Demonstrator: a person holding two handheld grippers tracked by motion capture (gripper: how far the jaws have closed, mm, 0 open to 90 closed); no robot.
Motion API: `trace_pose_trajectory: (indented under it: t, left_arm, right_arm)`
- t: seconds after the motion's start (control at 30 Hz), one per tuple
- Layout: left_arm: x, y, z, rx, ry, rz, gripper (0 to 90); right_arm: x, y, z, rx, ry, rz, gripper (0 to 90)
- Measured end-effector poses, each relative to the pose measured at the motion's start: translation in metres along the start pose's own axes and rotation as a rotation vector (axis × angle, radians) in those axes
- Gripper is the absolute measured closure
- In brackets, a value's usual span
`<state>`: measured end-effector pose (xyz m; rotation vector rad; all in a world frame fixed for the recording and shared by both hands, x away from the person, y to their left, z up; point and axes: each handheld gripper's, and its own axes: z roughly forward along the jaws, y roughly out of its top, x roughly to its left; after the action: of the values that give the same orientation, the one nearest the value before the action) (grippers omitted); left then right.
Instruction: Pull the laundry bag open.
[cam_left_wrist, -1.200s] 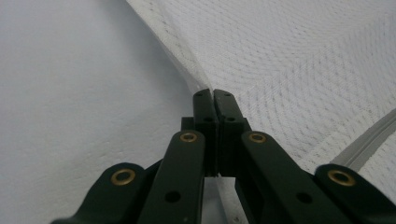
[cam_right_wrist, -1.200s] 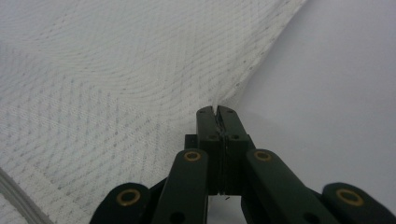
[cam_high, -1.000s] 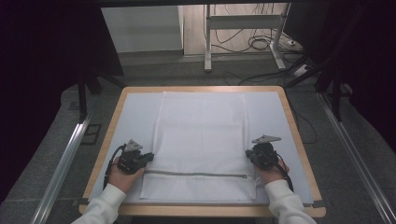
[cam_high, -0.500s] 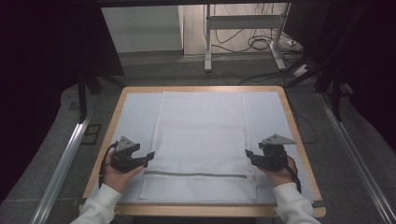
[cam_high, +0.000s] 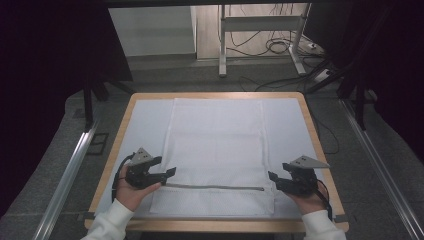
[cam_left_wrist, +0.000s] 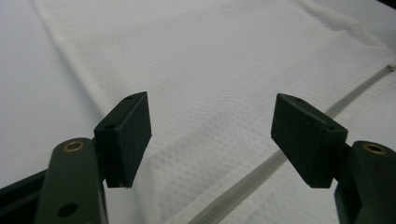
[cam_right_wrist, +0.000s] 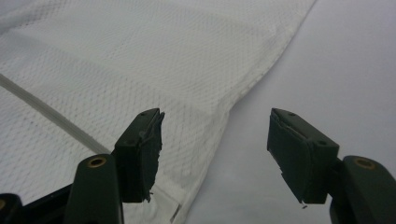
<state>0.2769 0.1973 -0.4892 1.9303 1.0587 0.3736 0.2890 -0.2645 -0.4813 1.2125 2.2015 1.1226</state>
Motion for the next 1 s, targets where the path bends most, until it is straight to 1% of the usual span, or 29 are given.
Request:
trace_pose_trajectory:
  t: [0.1,0.17,0.2,0.3,0.37,0.43,0.63,0.67,0.7,0.8,0.93,1.0]
  left_arm:
    - [-0.008,0.004,0.005,0.002,-0.025,0.009,30.2]
    - [-0.013,0.006,0.009,0.006,-0.039,0.017,30.8]
    - [-0.013,0.006,0.009,0.006,-0.039,0.017,31.0]
    - [-0.021,0.009,0.014,0.012,-0.058,0.031,31.5]
    - [-0.022,0.01,0.015,0.014,-0.062,0.036,31.6]
    - [-0.025,0.011,0.018,0.018,-0.071,0.043,31.9]
    - [-0.029,0.015,0.025,0.024,-0.092,0.051,32.2]
    - [-0.033,0.016,0.028,0.024,-0.101,0.06,32.2]
    - [-0.033,0.016,0.028,0.024,-0.101,0.06,32.3]
    - [-0.04,0.018,0.032,0.029,-0.118,0.073,32.4]
    - [-0.045,0.019,0.035,0.037,-0.129,0.083,32.7]
    - [-0.05,0.02,0.039,0.042,-0.137,0.092,32.9]
  right_arm:
    - [-0.002,-0.006,-0.007,-0.006,0.003,0.005,36.7]
    - [-0.003,-0.01,-0.012,-0.009,0.01,0.023,37.9]
    - [-0.003,-0.01,-0.012,-0.009,0.01,0.023,37.9]
    - [-0.002,-0.019,-0.02,-0.003,0.014,0.046,39.7]
    - [-0.001,-0.021,-0.022,-0.003,0.016,0.049,39.9]
    - [0.0,-0.027,-0.028,-0.005,0.01,0.055,40.3]
    - [0.003,-0.036,-0.033,0.005,0.008,0.07,40.8]
    - [0.003,-0.037,-0.034,0.007,0.005,0.073,41.1]
    - [0.004,-0.039,-0.035,0.01,0.006,0.075,41.2]
    - [0.005,-0.042,-0.037,0.015,0.009,0.088,42.0]
    - [0.006,-0.045,-0.038,0.023,0.024,0.098,43.9]
    - [0.008,-0.048,-0.038,0.03,0.039,0.096,45.2]
